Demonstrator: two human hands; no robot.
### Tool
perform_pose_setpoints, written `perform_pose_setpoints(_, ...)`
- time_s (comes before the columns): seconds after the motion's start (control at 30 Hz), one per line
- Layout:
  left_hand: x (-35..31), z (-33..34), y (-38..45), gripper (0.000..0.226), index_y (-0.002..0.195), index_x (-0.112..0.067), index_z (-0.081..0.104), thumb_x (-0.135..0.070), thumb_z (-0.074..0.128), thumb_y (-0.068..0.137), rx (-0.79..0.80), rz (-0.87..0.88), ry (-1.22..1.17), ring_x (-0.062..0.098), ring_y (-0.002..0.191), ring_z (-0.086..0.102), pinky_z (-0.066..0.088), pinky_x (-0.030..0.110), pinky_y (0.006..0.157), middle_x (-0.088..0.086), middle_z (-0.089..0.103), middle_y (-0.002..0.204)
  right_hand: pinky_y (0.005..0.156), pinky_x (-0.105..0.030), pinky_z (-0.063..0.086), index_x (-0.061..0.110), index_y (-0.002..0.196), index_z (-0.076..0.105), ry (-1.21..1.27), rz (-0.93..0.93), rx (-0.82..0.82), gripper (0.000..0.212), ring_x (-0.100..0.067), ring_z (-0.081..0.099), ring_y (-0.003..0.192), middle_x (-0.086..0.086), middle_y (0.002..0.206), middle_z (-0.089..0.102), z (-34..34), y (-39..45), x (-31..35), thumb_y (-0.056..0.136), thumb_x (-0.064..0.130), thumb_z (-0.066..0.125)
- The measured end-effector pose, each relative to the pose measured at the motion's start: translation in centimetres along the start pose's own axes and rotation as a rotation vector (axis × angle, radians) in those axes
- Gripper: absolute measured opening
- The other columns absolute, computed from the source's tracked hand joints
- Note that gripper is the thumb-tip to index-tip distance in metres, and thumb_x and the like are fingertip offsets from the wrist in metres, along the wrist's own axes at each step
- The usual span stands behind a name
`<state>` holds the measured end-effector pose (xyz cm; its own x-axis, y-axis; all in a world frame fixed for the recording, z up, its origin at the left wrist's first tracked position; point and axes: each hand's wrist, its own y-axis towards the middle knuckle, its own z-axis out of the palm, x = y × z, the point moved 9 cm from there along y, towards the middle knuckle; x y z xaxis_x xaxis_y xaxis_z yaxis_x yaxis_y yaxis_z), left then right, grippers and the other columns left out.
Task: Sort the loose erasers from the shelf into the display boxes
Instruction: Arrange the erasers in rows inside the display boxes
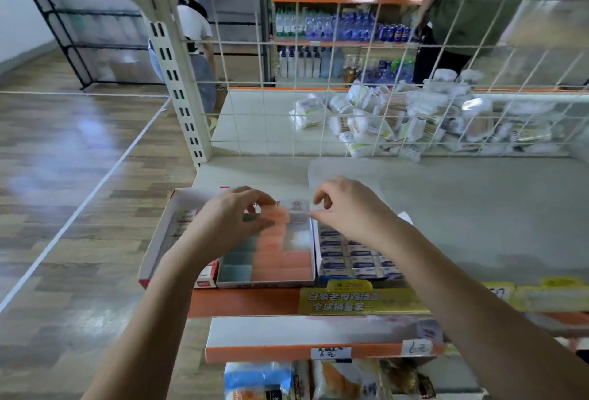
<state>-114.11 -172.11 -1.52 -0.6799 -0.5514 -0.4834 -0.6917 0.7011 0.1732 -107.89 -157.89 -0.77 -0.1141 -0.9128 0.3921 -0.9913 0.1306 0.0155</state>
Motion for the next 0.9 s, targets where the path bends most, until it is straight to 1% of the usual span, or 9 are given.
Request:
perform_pose_setpoints(0.07,-1.0,1.7,0.8,0.032,0.112,-0.024,0.063,-0.031,0.068,0.081,0.092,0.016,0.049,0.005,0.085,0.059,0.052,0.024,0.082,-0.008,0.059,0.106,0.071,-0.024,0.038,0.012,0.105,0.059,-0.022,0.057,0.035,0.033,-0.015,0.053,0.086,-0.001,0.1,0.055,0.2,-0.4,-0.9,0.088,0.041,0.059)
perform_pose_setpoints(0.13,-1.7,3.3,1.2,0.032,0.113,-0.025,0.062,-0.034,0.067,0.082,0.155,0.048,0.112,0.005,0.086,0.057,0.05,0.021,0.08,-0.008,0.059,0.108,0.069,-0.025,0.041,0.008,0.1,0.063,-0.022,0.086,0.091,0.036,-0.017,0.056,0.084,-0.004,0.096,0.061,0.9,-0.7,-1.3,0.089,0.042,0.058)
perform_pose_setpoints(0.2,-2.0,4.6,1.3,0.031,0.112,-0.026,0.061,-0.036,0.066,0.083,0.196,0.07,0.168,0.005,0.086,0.053,0.046,0.019,0.076,-0.009,0.059,0.107,0.059,-0.025,0.038,0.003,0.089,0.066,-0.002,0.094,0.127,0.036,-0.017,0.054,0.068,-0.01,0.086,0.065,1.6,-1.0,-1.5,0.091,0.037,0.055)
perform_pose_setpoints(0.27,-1.7,5.4,1.2,0.031,0.111,-0.025,0.06,-0.037,0.066,0.082,0.226,0.059,0.205,0.006,0.083,0.052,0.044,0.021,0.074,-0.008,0.059,0.103,0.053,-0.027,0.031,-0.004,0.08,0.062,0.046,0.113,0.147,0.036,-0.017,0.043,0.057,-0.021,0.08,0.064,2.0,-1.1,-1.7,0.091,0.03,0.053)
perform_pose_setpoints(0.43,-1.3,5.9,1.2,0.034,0.111,-0.024,0.062,-0.038,0.068,0.08,0.251,0.052,0.211,0.012,0.083,0.054,0.049,0.034,0.081,-0.005,0.058,0.097,0.056,-0.028,0.028,-0.009,0.093,0.062,0.114,0.1,0.141,0.033,-0.018,0.039,0.06,-0.027,0.094,0.064,2.1,-1.3,-1.3,0.09,0.022,0.049)
perform_pose_setpoints(0.57,-1.4,5.9,1.1,0.035,0.112,-0.024,0.064,-0.039,0.067,0.081,0.284,0.044,0.194,0.01,0.085,0.055,0.048,0.03,0.082,-0.006,0.059,0.102,0.059,-0.028,0.032,-0.007,0.097,0.063,0.12,0.1,0.138,0.033,-0.033,0.052,0.066,-0.025,0.098,0.065,2.2,-1.3,-1.3,0.091,0.022,0.049)
perform_pose_setpoints(0.67,-1.7,5.9,1.0,0.03,0.108,-0.024,0.067,-0.041,0.063,0.083,0.307,0.03,0.134,0.007,0.083,0.057,0.048,0.023,0.079,-0.008,0.062,0.1,0.059,-0.028,0.037,-0.002,0.094,0.066,0.126,0.1,0.141,0.031,-0.023,0.052,0.064,-0.019,0.092,0.067,2.2,-1.3,-1.3,0.092,0.024,0.049)
perform_pose_setpoints(0.73,-2.0,6.2,1.2,0.025,0.104,-0.025,0.068,-0.041,0.061,0.086,0.342,0.023,0.124,0.002,0.079,0.056,0.045,0.017,0.075,-0.01,0.067,0.099,0.061,-0.028,0.04,0.0,0.094,0.067,0.129,0.101,0.136,0.03,-0.023,0.055,0.067,-0.016,0.09,0.068,2.2,-1.4,-1.3,0.092,0.025,0.05)
perform_pose_setpoints(0.9,-2.4,7.2,2.2,0.022,0.108,-0.024,0.069,-0.031,0.06,0.089,0.428,-0.001,0.173,0.003,0.078,0.055,0.044,0.018,0.077,-0.008,0.068,0.104,0.062,-0.029,0.041,0.0,0.095,0.066,0.136,0.121,0.134,0.03,-0.022,0.056,0.069,-0.016,0.093,0.068,2.1,-1.5,-1.5,0.092,0.024,0.05)
